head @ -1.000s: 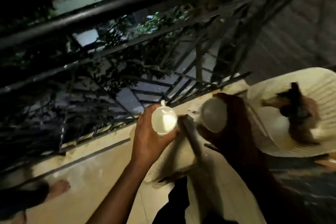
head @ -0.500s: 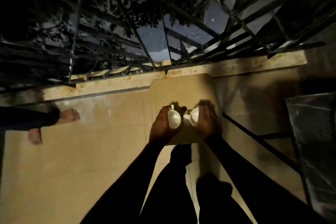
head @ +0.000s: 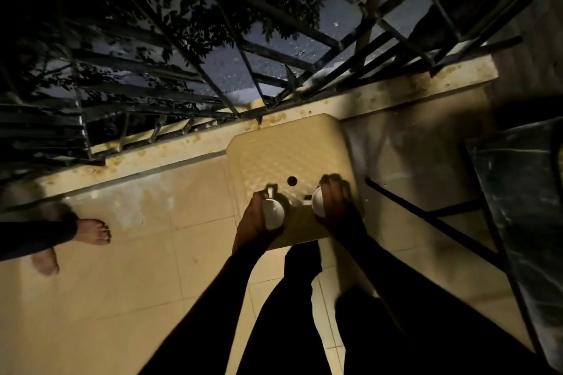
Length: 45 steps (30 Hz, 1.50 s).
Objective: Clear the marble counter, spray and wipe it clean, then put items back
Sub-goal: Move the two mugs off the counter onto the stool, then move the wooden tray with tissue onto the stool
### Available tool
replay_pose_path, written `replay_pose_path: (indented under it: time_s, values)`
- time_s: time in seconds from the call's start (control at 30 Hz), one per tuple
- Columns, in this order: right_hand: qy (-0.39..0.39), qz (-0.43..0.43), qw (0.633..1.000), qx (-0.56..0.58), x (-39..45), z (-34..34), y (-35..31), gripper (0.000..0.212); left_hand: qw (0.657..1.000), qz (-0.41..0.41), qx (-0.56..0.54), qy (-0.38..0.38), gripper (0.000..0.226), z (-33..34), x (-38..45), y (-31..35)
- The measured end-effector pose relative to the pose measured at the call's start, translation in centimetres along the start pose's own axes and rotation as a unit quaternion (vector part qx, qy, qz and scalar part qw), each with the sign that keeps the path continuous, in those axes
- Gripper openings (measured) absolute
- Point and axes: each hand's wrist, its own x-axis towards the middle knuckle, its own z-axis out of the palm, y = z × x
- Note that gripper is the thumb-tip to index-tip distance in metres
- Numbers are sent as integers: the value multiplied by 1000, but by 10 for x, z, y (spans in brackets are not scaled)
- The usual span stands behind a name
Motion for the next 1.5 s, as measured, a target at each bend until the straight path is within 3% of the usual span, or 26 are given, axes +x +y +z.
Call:
replay_pose_path:
  time_s: [0.13, 0.23, 0.4, 0.57, 0.77, 0.9, 1.07, 1.17, 1.23, 1.33, 1.5]
  values:
    - [14, 26, 1000, 4, 0, -5, 0, 86, 998, 62, 2, 30, 82, -1, -1, 3]
    - [57, 54, 989, 128, -8, -41, -11, 88, 993, 100, 1, 65, 91, -14, -10, 17]
    - [161, 52, 916, 362, -37, -169, -34, 80, 971, 208, -3, 120, 60, -51, -35, 106]
    - [309, 15, 879, 363, -124, -289, -40, 58, 924, 349, -73, 141, 37, -75, -93, 245]
    - [424, 102, 813, 386, -238, -345, 18, 41, 865, 497, -62, 34, 35, -28, -178, 358]
    - [517, 201, 793, 251, -329, -355, 87, 32, 817, 570, -41, -81, 35, 45, -230, 406]
    - [497, 382, 751, 208, -439, -295, 159, 45, 748, 632, 27, -202, 32, 160, -284, 436]
    - [403, 483, 744, 225, -478, -243, 184, 66, 718, 648, 134, -216, 38, 232, -290, 443]
    - [340, 511, 757, 225, -488, -212, 195, 66, 708, 638, 228, -198, 50, 270, -283, 447]
    - [245, 546, 769, 226, -489, -178, 204, 61, 711, 609, 317, -151, 63, 303, -265, 457]
    - [250, 527, 775, 243, -491, -157, 209, 54, 754, 550, 348, -89, 66, 324, -235, 480]
